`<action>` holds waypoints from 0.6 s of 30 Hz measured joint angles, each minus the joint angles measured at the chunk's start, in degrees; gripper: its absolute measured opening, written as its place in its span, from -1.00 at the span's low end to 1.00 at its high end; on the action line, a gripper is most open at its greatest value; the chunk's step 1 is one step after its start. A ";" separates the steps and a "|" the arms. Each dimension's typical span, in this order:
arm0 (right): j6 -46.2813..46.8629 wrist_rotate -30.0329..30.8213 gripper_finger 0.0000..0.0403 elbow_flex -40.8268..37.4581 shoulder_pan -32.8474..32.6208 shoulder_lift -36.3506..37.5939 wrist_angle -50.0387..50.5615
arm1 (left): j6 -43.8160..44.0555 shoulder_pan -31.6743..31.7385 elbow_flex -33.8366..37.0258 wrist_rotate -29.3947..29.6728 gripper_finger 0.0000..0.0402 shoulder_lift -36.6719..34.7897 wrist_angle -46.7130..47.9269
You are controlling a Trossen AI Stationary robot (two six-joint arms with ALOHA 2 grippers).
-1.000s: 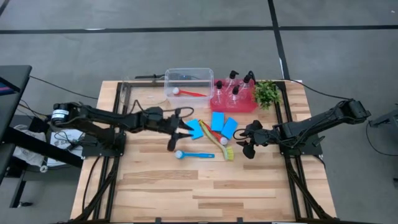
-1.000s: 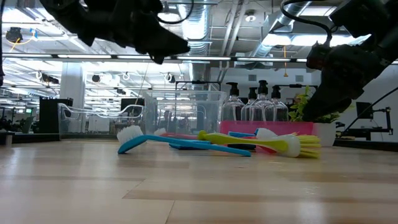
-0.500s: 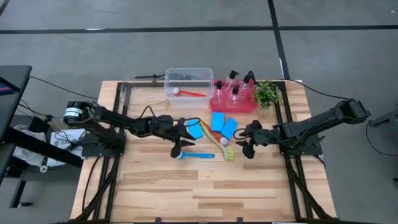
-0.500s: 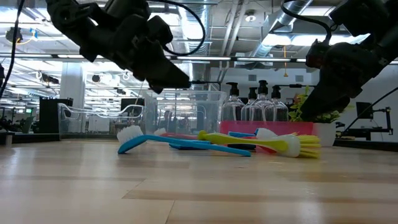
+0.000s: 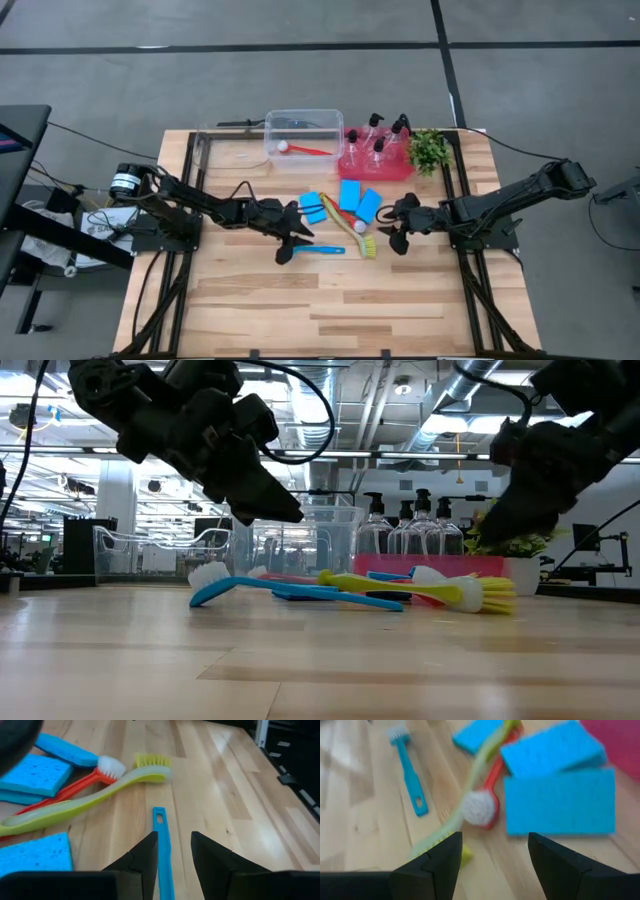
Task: Pick & Place Kitchen Sink Supplies
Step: Put the blue toilet brush into the white bin
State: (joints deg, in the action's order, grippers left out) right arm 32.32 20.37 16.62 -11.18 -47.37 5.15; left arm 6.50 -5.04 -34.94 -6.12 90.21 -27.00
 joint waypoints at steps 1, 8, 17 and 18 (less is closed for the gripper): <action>-0.48 0.36 0.10 0.00 -0.01 0.00 -1.37 | 0.00 -0.13 0.00 0.24 -0.40 0.00 -0.02; -2.28 -0.16 0.10 0.00 -0.14 0.02 -15.69 | -0.05 -0.72 0.00 0.53 -0.37 0.00 0.20; 2.27 -0.69 0.10 0.00 -2.17 0.00 -18.77 | -8.94 -1.86 0.67 -4.88 -0.37 -0.04 11.74; 2.27 -0.71 0.10 0.00 -2.43 0.00 -18.78 | -9.33 -2.24 1.19 -4.86 -0.37 -0.04 11.72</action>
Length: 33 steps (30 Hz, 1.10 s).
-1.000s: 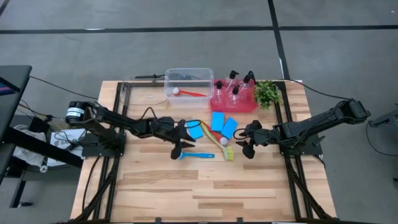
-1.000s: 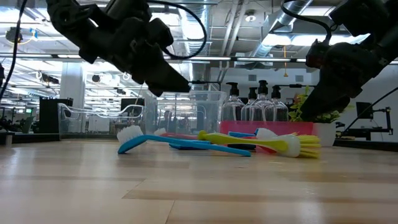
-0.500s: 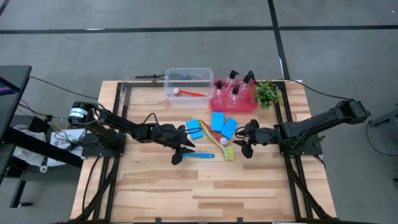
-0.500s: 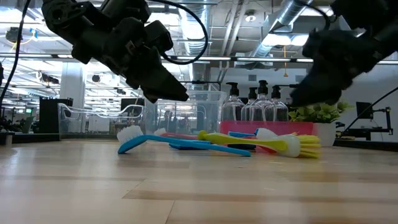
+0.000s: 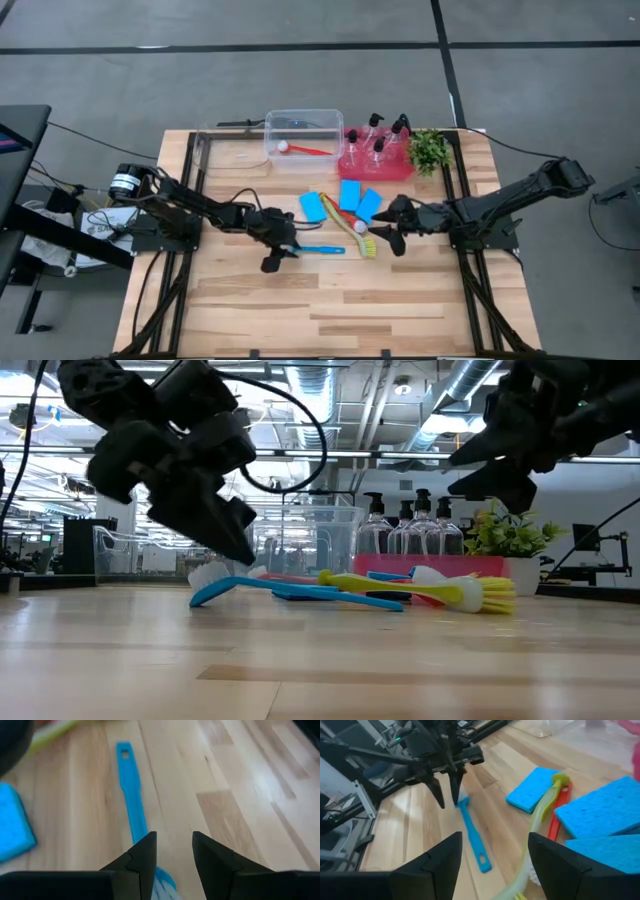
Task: Pick & Place Kitchen Sink Supplies
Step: Put the blue toilet brush into the white bin
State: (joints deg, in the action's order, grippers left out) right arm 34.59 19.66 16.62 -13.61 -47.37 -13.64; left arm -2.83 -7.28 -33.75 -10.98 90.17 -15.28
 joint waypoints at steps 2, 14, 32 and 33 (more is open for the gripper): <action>0.02 -0.04 0.10 0.00 -0.70 0.00 -0.03 | -0.78 -0.47 0.54 0.11 -0.37 0.00 -0.18; 5.86 0.02 0.10 0.00 -1.33 0.00 -0.08 | -4.21 -0.47 0.93 1.43 -0.37 0.00 -1.44; 6.90 -0.11 0.10 0.00 -5.23 -0.02 2.98 | 0.20 0.47 0.93 4.07 -0.17 0.00 -6.24; 6.88 -0.11 0.10 0.00 -5.22 -0.02 3.31 | 0.27 0.47 0.93 4.32 -0.15 0.00 -6.24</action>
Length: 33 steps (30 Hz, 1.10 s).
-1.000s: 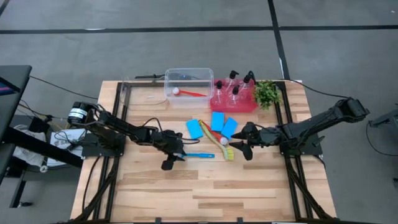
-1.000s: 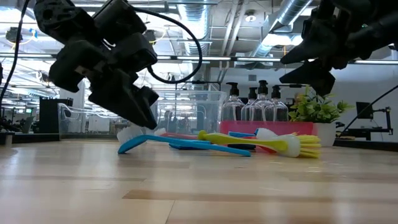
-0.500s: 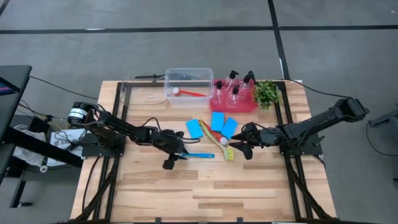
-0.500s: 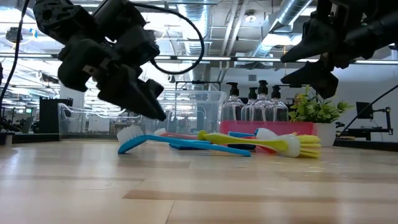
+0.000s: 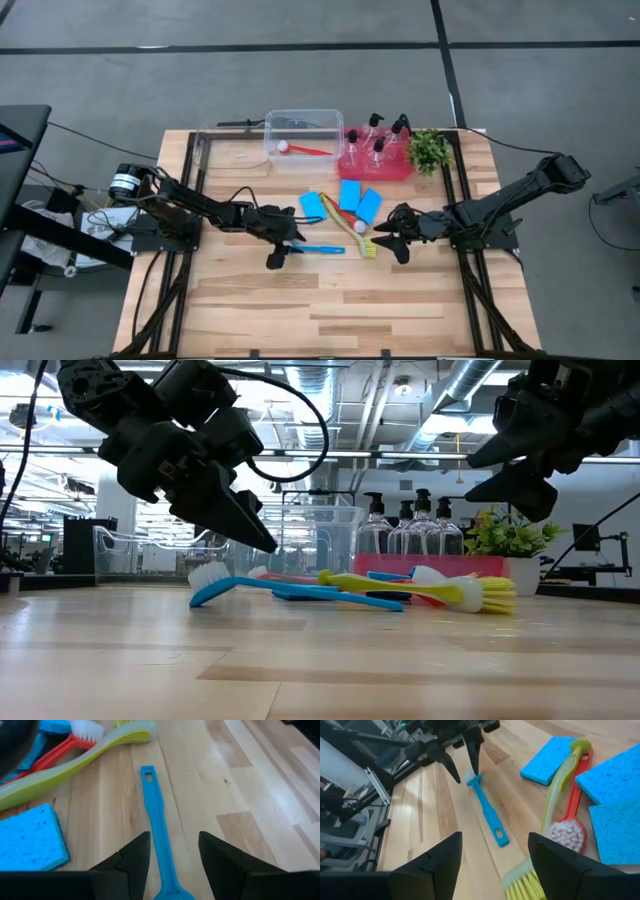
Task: Pick & Place Kitchen Sink Supplies
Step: Put the blue toilet brush into the white bin
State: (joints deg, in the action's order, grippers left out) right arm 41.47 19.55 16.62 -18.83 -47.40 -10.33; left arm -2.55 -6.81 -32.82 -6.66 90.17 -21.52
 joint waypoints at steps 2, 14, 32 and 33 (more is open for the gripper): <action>0.00 0.00 0.10 0.00 0.02 0.00 0.27 | 0.03 0.00 0.00 0.07 -0.11 0.00 0.00; -0.01 0.00 0.10 0.00 0.02 0.00 3.98 | 0.05 0.04 0.19 2.30 -0.15 0.00 2.65; 0.87 0.23 0.10 0.00 0.04 -5.37 3.44 | 1.34 0.04 2.47 2.29 -0.17 0.00 2.64; 1.28 0.24 0.10 0.00 0.04 -6.07 3.28 | 1.34 0.04 2.47 2.15 -0.18 0.00 2.64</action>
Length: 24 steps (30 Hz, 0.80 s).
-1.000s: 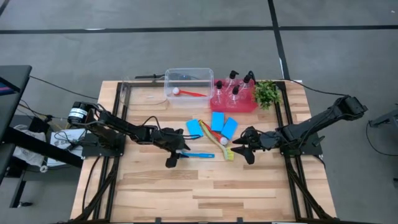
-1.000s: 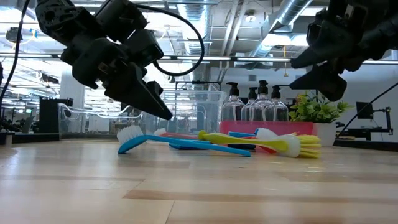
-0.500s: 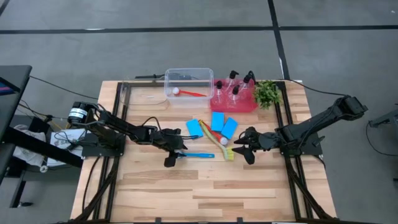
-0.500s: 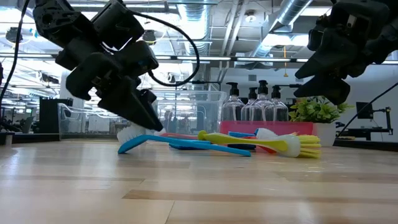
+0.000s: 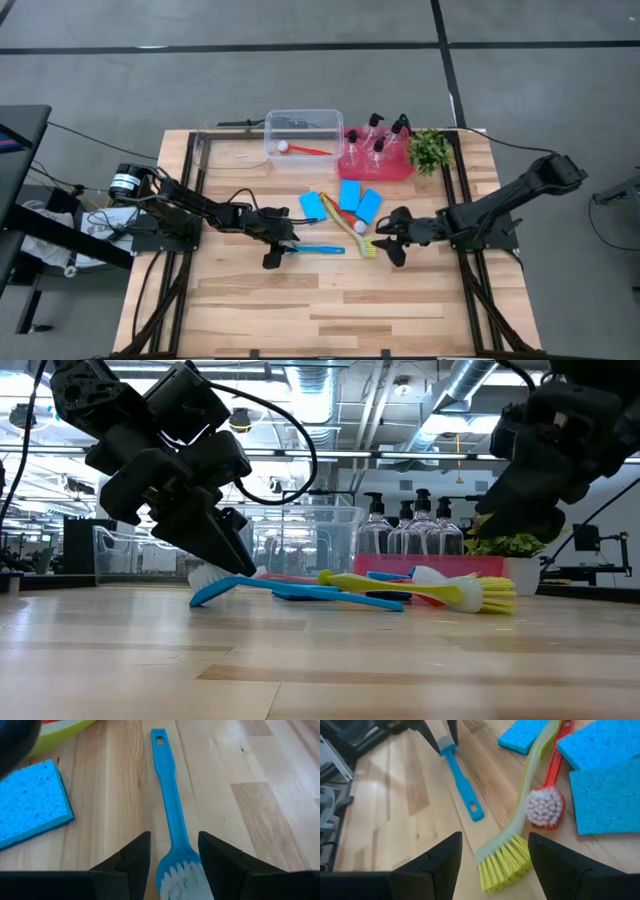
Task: Pick & Place Kitchen Sink Supplies
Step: Put the blue toilet brush into the white bin
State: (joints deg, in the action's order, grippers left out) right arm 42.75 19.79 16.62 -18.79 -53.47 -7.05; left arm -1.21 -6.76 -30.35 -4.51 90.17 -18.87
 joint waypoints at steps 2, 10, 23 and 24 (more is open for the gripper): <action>0.58 -0.01 0.10 0.00 0.00 -1.48 -0.60 | 0.02 0.00 0.00 -0.07 -0.18 0.00 -0.07; 0.60 0.01 0.10 0.00 0.00 -6.49 -6.04 | 0.22 -0.72 0.00 -1.55 -0.18 0.00 -1.25; 0.25 -0.04 0.10 0.00 0.02 -7.61 -6.92 | 0.26 -0.79 -2.44 -1.79 -0.17 7.64 -3.89; 0.25 -0.07 0.10 0.00 0.02 -7.61 -6.95 | 0.26 -0.79 -2.92 -1.81 -0.17 8.37 -4.19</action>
State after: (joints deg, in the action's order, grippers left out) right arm 43.00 19.73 16.62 -18.76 -61.08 -14.00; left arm -0.95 -7.55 -33.26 -6.33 98.54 -23.06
